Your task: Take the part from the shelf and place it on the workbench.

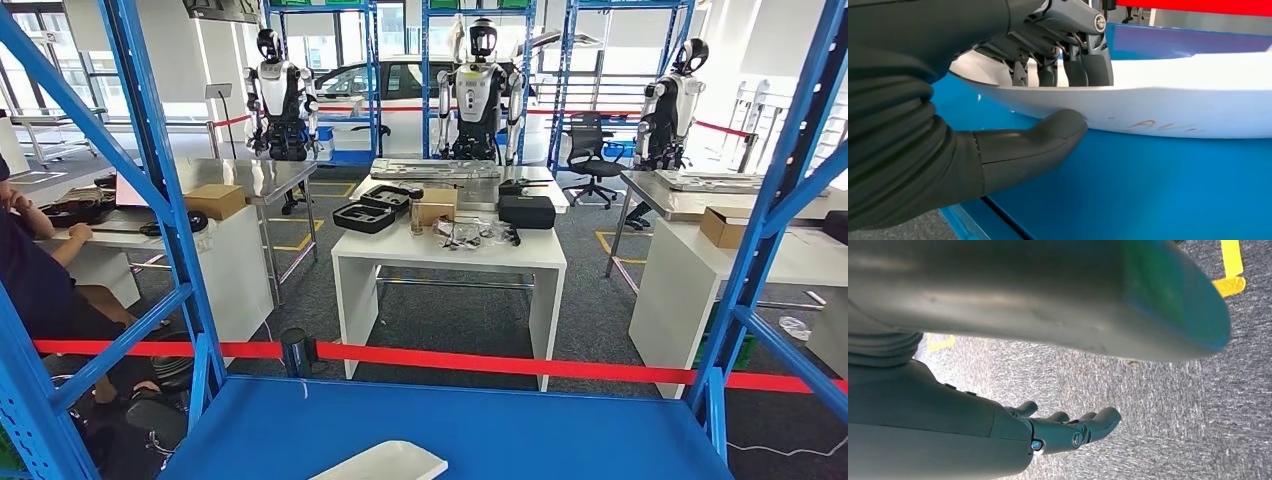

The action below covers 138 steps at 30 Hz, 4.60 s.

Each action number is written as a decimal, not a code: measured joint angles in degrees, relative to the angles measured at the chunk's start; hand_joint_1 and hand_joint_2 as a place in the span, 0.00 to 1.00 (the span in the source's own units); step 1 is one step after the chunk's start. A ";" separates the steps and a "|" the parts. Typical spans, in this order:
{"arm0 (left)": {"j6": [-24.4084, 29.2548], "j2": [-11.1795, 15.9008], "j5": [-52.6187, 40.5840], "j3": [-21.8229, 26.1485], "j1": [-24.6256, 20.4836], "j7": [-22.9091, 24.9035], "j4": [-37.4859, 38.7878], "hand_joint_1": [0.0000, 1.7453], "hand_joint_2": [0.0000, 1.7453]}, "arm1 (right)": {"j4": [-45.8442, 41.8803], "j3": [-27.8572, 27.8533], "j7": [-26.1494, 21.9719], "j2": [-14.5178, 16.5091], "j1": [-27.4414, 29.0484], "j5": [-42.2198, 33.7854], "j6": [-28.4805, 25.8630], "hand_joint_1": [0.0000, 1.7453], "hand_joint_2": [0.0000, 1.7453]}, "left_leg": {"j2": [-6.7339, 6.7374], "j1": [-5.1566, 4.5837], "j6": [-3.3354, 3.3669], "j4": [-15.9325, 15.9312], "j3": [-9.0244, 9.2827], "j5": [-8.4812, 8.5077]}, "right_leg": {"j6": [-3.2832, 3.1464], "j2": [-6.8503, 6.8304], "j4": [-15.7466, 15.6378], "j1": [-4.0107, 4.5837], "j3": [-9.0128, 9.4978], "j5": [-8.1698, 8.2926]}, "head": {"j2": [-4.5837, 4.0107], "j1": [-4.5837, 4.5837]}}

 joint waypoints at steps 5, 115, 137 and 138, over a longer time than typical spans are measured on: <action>0.09 0.02 0.04 0.24 0.00 -0.12 -0.01 1.00 1.00 | 0.02 0.00 0.01 0.00 0.00 -0.08 -0.04 0.00 0.00 | 0.00 0.00 0.00 0.00 0.07 0.00 | 0.00 0.00 0.00 0.00 0.06 0.00 | 0.00 0.00; 12.95 0.46 5.39 5.51 -15.27 -15.55 -17.19 0.91 1.00 | 0.33 -1.30 -3.83 2.51 -1.15 -5.18 0.83 0.00 0.00 | 0.97 0.34 -2.03 11.91 -7.16 -6.60 | -2.35 0.05 3.29 -0.65 -4.42 1.50 | -0.02 -0.16; 13.42 1.07 2.91 5.46 -16.13 -12.88 -17.00 0.91 1.00 | 0.39 -3.72 -1.12 3.21 -1.23 -5.99 -0.45 0.00 0.00 | 1.39 -0.13 0.80 1.62 -3.98 2.15 | 1.40 -0.05 5.84 -0.65 -2.16 -1.20 | -0.02 0.22; 13.42 1.09 2.91 5.46 -16.10 -12.87 -17.02 0.91 1.00 | 0.40 -3.63 -0.94 3.24 -1.25 -5.85 -0.44 0.00 0.00 | 1.38 -0.21 0.49 2.11 -4.46 2.39 | 0.93 0.06 4.24 -0.58 -1.27 -2.03 | -0.02 0.20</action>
